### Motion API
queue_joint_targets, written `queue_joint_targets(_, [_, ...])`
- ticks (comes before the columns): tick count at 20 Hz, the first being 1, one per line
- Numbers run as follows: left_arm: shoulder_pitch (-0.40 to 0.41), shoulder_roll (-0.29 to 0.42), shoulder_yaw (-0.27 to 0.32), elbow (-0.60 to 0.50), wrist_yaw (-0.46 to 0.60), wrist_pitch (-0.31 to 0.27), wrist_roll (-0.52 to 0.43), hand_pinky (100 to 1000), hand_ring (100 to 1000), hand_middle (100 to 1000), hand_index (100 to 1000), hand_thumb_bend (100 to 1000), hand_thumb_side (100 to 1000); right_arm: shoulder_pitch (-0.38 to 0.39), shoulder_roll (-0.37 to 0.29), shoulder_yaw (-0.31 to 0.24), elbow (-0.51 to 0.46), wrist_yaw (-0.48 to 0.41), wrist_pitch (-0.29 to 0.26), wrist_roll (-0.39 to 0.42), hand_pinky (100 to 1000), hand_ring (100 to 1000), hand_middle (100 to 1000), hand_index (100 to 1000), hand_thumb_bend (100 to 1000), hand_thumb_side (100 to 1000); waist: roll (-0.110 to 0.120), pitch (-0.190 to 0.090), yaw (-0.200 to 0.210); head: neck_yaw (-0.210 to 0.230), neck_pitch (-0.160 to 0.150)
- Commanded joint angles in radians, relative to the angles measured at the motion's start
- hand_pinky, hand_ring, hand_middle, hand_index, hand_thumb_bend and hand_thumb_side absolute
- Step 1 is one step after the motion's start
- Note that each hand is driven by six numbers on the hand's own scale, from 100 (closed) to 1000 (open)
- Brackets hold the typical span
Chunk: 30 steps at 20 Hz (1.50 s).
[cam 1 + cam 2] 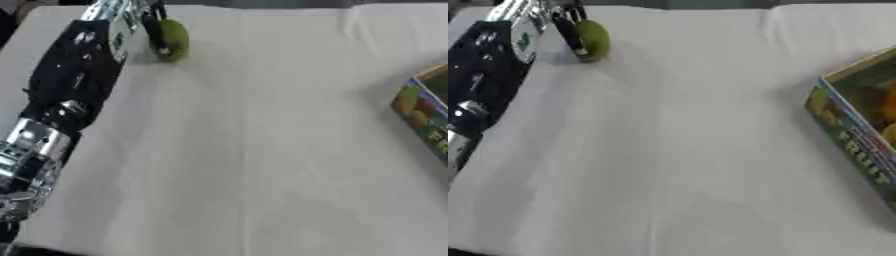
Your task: Pick up the objects with one hand, pass them to the other hand, and then place them into the box on the other side of the table.
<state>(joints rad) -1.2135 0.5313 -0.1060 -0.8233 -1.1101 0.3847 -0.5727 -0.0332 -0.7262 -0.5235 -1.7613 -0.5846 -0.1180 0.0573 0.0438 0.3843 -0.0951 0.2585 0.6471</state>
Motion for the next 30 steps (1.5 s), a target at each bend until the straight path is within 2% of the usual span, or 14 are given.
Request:
queue_joint_targets(1, [-0.015, 0.029, 0.015, 0.001, -0.012, 0.004, 0.005, 816, 794, 717, 725, 369, 100, 0.004, -0.018, -0.015, -0.003, 0.011, 0.004, 0.004, 787, 580, 718, 750, 100, 676, 0.003, -0.001, -0.002, 0.002, -0.014])
queue_joint_targets(4, [-0.016, 0.027, 0.019, -0.001, 0.007, 0.006, 0.012, 776, 751, 660, 645, 196, 104, 0.005, -0.016, -0.015, -0.002, 0.011, 0.004, 0.014, 792, 584, 722, 753, 100, 672, 0.003, -0.001, 0.0, 0.001, -0.008])
queue_joint_targets(6, [-0.017, 0.027, 0.017, -0.006, 0.025, 0.004, 0.023, 750, 727, 629, 597, 111, 117, 0.006, -0.016, -0.015, -0.001, 0.01, 0.004, 0.021, 794, 585, 723, 754, 100, 670, 0.002, -0.003, 0.002, 0.0, -0.004])
queue_joint_targets(9, [-0.019, 0.032, 0.005, -0.027, 0.052, -0.007, 0.036, 728, 699, 608, 573, 100, 102, 0.014, -0.019, -0.014, 0.002, 0.01, 0.003, 0.03, 795, 586, 723, 755, 100, 668, -0.001, -0.012, 0.008, -0.005, 0.003])
queue_joint_targets(14, [-0.019, 0.048, -0.033, -0.098, 0.077, -0.036, 0.023, 716, 678, 579, 483, 100, 100, 0.03, -0.031, -0.013, 0.01, 0.005, 0.002, 0.038, 796, 587, 724, 756, 100, 659, -0.008, -0.04, 0.028, -0.018, 0.017])
queue_joint_targets(18, [-0.016, 0.054, -0.047, -0.131, 0.078, -0.042, 0.001, 716, 678, 578, 480, 100, 100, 0.034, -0.037, -0.011, 0.015, 0.0, 0.002, 0.043, 797, 588, 723, 756, 100, 658, -0.011, -0.049, 0.034, -0.021, 0.019])
queue_joint_targets(19, [-0.015, 0.057, -0.061, -0.149, 0.081, -0.057, -0.006, 714, 674, 572, 435, 100, 100, 0.037, -0.043, -0.009, 0.014, -0.001, 0.003, 0.045, 797, 588, 725, 756, 100, 644, -0.012, -0.062, 0.039, -0.024, 0.025])
queue_joint_targets(24, [0.008, 0.094, -0.103, -0.271, 0.12, -0.103, -0.054, 702, 661, 568, 422, 100, 100, 0.05, -0.065, -0.002, 0.013, -0.016, 0.0, 0.048, 798, 589, 726, 756, 100, 631, -0.015, -0.098, 0.054, -0.034, 0.047])
queue_joint_targets(30, [0.064, 0.164, -0.146, -0.486, 0.268, -0.117, -0.057, 656, 617, 538, 399, 100, 100, 0.062, -0.088, 0.007, 0.017, -0.026, 0.0, 0.048, 797, 590, 726, 756, 100, 619, -0.018, -0.13, 0.068, -0.048, 0.062])
